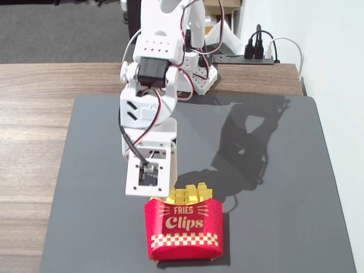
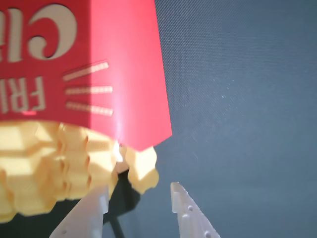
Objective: Grab a fry
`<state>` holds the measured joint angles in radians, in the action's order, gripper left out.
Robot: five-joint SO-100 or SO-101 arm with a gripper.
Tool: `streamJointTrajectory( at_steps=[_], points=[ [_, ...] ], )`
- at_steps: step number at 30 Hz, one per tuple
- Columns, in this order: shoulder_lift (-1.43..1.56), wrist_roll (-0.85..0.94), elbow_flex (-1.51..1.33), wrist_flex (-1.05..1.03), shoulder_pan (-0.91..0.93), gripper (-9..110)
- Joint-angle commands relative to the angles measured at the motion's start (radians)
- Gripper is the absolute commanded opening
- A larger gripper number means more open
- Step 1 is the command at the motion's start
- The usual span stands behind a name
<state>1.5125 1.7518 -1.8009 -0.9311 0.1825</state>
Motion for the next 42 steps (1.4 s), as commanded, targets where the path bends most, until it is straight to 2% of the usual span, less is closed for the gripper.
streamJointTrajectory(
  at_steps=[1, 16, 29, 42],
  points=[
    [-0.011, -0.008, 0.055, 0.012, -0.014, 16],
    [-0.101, -0.034, 0.067, 0.054, -0.023, 16],
    [-0.044, -0.038, 0.043, -0.011, 0.006, 16],
    [-0.055, 0.000, 0.041, 0.009, 0.064, 16]
  ],
)
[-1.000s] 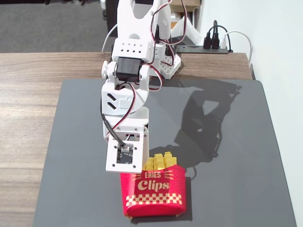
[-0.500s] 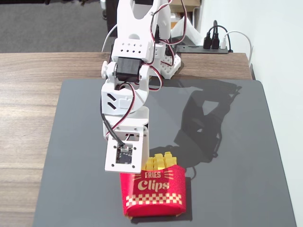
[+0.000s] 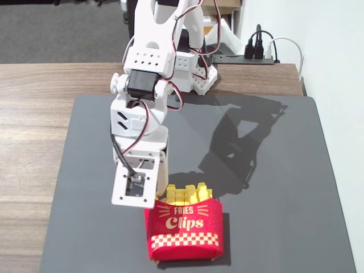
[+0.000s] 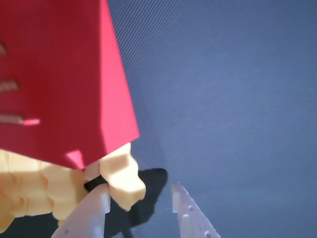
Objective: Grab a fry
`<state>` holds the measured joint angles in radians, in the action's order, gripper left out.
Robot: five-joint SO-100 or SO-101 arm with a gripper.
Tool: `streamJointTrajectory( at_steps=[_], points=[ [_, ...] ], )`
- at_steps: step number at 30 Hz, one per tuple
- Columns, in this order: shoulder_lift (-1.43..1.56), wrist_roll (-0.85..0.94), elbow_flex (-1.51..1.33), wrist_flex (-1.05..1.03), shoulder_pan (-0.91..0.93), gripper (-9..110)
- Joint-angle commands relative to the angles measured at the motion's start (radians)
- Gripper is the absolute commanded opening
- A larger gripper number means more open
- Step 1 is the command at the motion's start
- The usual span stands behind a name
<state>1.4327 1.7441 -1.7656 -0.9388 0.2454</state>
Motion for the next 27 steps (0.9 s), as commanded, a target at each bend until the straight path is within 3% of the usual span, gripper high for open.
streamJointTrajectory(
  at_steps=[1, 5, 20, 24, 27],
  points=[
    [0.023, 0.008, 0.006, 0.018, 0.000, 16],
    [0.015, 0.002, 0.009, 0.028, -0.014, 11],
    [-0.040, 0.005, 0.014, 0.072, -0.037, 11],
    [-0.041, -0.002, 0.015, 0.074, -0.044, 1],
    [-0.041, -0.003, 0.015, 0.074, -0.046, 1]
  ],
)
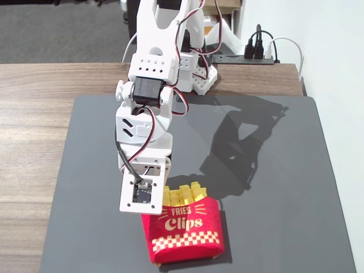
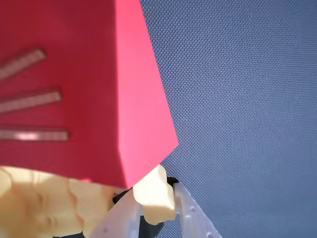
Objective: Grab a fry
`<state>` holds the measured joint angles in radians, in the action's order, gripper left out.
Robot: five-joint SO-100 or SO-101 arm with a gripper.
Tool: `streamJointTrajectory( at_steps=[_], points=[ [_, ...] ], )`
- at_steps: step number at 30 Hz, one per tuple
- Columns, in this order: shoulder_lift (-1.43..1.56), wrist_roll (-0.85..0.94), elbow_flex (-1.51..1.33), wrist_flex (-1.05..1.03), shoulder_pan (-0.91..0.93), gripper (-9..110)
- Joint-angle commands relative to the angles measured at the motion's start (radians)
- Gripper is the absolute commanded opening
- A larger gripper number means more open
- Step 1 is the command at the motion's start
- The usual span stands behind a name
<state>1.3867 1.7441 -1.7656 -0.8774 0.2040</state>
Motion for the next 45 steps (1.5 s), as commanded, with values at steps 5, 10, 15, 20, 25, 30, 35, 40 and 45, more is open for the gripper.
streamJointTrajectory(
  at_steps=[5, 10, 15, 20, 25, 30, 35, 40, 45],
  points=[
    [0.014, -0.006, 0.012, 0.003, -0.005, 1],
    [0.049, -0.009, -0.009, -0.025, -0.011, 1],
    [0.121, -0.009, -0.074, -0.031, -0.018, 1],
    [0.212, -0.043, -0.158, -0.032, -0.023, 1],
    [0.313, -0.080, -0.267, -0.032, -0.023, 1],
    [0.417, -0.133, -0.365, -0.048, -0.023, 1],
    [0.546, -0.169, -0.472, -0.069, -0.020, 1],
    [0.698, -0.221, -0.575, -0.124, -0.026, 1],
    [0.831, -0.253, -0.672, -0.178, -0.023, 1]
  ],
)
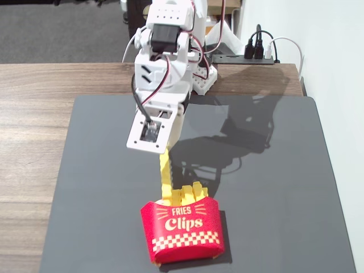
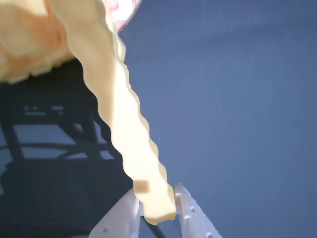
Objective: Grab a fry
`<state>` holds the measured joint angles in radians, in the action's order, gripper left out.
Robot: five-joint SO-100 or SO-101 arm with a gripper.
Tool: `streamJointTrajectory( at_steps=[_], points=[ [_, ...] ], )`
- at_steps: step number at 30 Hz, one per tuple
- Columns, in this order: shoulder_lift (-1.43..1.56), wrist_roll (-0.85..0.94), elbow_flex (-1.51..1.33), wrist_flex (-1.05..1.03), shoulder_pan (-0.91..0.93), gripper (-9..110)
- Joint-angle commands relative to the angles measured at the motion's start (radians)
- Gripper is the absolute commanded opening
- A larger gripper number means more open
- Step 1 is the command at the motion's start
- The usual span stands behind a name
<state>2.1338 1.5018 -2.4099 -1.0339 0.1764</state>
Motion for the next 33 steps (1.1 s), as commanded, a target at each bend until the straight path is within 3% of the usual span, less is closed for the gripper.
streamJointTrajectory(
  at_steps=[1, 14, 23, 33],
  points=[
    [0.107, -0.012, -0.044, -0.028, 0.008, 1],
    [0.224, -0.003, 0.126, -0.249, 0.060, 1],
    [0.089, -0.041, 0.465, -0.402, 0.172, 1],
    [0.017, -0.046, 0.592, -0.426, 0.262, 1]
  ],
)
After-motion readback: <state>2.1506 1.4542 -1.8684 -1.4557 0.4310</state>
